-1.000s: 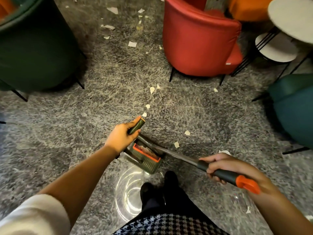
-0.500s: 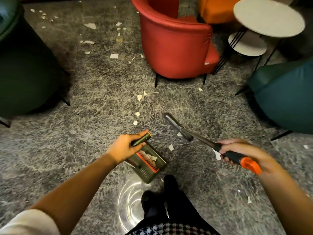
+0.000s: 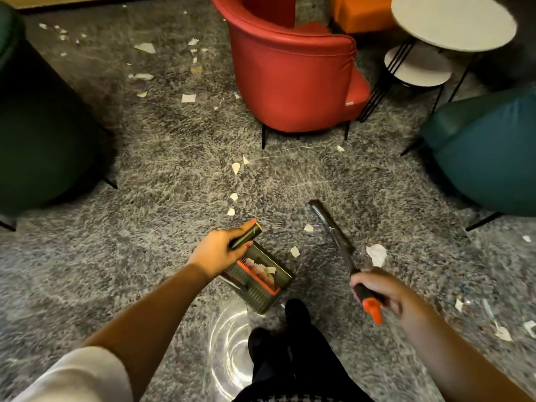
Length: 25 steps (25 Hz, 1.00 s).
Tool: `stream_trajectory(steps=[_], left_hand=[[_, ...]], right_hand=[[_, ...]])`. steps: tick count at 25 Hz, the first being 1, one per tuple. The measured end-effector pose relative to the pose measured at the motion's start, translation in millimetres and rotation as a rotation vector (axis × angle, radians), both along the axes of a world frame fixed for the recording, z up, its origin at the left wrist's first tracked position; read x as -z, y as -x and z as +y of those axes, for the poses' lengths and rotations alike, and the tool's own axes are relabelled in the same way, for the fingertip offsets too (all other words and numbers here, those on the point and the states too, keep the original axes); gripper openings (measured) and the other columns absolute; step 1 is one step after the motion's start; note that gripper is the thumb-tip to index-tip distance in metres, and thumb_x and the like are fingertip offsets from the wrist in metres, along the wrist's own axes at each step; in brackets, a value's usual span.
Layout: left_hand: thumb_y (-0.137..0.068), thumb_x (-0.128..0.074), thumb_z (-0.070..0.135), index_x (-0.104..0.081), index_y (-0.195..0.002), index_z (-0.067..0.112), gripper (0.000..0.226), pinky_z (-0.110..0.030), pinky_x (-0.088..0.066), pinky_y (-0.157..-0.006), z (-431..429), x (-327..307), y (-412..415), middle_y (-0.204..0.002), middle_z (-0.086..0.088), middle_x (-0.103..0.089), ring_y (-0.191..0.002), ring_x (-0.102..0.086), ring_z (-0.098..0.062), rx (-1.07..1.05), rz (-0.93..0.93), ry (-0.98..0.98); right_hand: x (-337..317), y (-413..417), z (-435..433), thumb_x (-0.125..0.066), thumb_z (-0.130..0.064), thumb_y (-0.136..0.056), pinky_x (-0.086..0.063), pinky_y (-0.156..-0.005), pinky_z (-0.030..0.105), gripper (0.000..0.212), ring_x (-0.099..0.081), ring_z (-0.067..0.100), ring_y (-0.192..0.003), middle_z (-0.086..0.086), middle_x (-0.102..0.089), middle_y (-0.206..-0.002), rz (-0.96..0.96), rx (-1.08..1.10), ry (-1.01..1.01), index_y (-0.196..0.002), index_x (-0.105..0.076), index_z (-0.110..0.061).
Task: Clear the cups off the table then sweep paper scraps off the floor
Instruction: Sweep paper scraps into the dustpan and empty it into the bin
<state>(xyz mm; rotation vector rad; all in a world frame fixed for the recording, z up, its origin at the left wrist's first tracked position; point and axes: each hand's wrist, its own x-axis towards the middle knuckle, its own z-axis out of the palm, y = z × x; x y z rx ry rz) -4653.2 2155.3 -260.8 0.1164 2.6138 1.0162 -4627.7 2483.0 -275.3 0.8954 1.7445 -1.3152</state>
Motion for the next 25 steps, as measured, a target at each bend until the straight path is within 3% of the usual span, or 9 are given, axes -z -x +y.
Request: stream_trajectory(steps=[5,8,10,11,13,15,20,25], left_hand=[[-0.09,-0.062,0.031,-0.056,-0.13,0.02,0.042,-0.018,-0.052,-0.062,0.8,1.0,5.8,-0.094,0.0,-0.069,-0.066,-0.063,-0.009,-0.004,-0.014,0.015],[-0.09,-0.061,0.033,-0.056,-0.13,0.018,0.043,-0.028,-0.056,-0.07,0.0,0.3,7.4,-0.098,-0.002,-0.07,-0.071,-0.065,-0.013,-0.003,0.01,0.039],[-0.091,-0.061,0.034,-0.056,-0.13,0.018,0.043,-0.034,-0.057,-0.073,-2.0,0.1,5.9,-0.099,-0.002,-0.07,-0.074,-0.066,-0.014,-0.011,0.01,0.037],[-0.091,-0.061,0.034,-0.056,-0.131,0.018,0.043,-0.032,-0.057,-0.072,-1.3,-0.3,6.4,-0.099,-0.002,-0.07,-0.074,-0.065,-0.012,-0.007,0.008,0.042],[-0.091,-0.061,0.033,-0.055,-0.13,0.018,0.043,-0.02,-0.055,-0.066,1.4,0.1,4.3,-0.098,0.002,-0.067,-0.07,-0.063,-0.005,0.005,0.002,0.043],[-0.091,-0.06,0.032,-0.055,-0.131,0.018,0.042,-0.011,-0.048,-0.059,2.7,-0.3,1.2,-0.095,0.006,-0.064,-0.067,-0.059,0.001,0.017,-0.009,0.039],[-0.092,-0.058,0.032,-0.052,-0.134,0.021,0.044,-0.011,-0.045,-0.054,0.6,-2.0,-4.9,-0.094,0.004,-0.066,-0.061,-0.056,0.002,0.039,0.001,0.049],[-0.093,-0.056,0.03,-0.049,-0.136,0.02,0.044,-0.008,-0.042,-0.046,2.4,-3.2,-6.2,-0.091,0.003,-0.065,-0.054,-0.053,0.003,0.056,0.004,0.056]], right_hand=[[-9.2,-23.3,-9.7,-0.053,0.008,-0.082,-0.038,-0.048,0.027,0.017,-0.05,0.021,-0.046,0.013,-0.05,-0.055,0.029,-0.23,-0.072,-0.068,-0.054,-0.001],[-26.9,-37.6,-15.2,-0.053,0.008,-0.082,-0.038,-0.043,0.02,0.013,-0.05,0.016,-0.044,0.009,-0.051,-0.054,-0.015,-0.354,-0.038,-0.073,-0.055,-0.002],[-41.3,-48.1,-21.5,-0.053,0.009,-0.082,-0.039,-0.042,0.02,0.012,-0.05,0.015,-0.045,0.008,-0.05,-0.057,-0.054,-0.399,0.026,-0.091,-0.057,0.001],[-46.3,-50.0,-22.6,-0.055,0.008,-0.081,-0.04,-0.042,0.02,0.024,-0.05,0.014,-0.045,0.008,-0.05,-0.06,-0.079,-0.412,0.071,-0.104,-0.056,0.003],[-52.6,-53.0,-22.3,-0.058,0.006,-0.078,-0.041,-0.042,0.021,0.049,-0.052,0.012,-0.043,0.01,-0.051,-0.063,-0.11,-0.409,0.147,-0.125,-0.048,0.001],[-57.8,-52.5,-21.5,-0.053,0.009,-0.083,-0.039,-0.04,0.022,0.056,-0.052,0.012,-0.041,0.011,-0.052,-0.064,-0.137,-0.383,0.187,-0.137,-0.039,-0.001],[-77.7,-39.2,-4.3,-0.043,0.014,-0.088,-0.038,-0.033,0.018,0.044,-0.051,0.013,-0.035,0.014,-0.054,-0.061,-0.105,-0.248,0.227,-0.13,-0.045,0.0],[-80.8,-33.7,25.2,-0.041,0.016,-0.088,-0.041,-0.032,0.02,0.049,-0.052,0.016,-0.037,0.017,-0.057,-0.058,-0.045,-0.085,0.268,-0.127,-0.044,-0.013]])
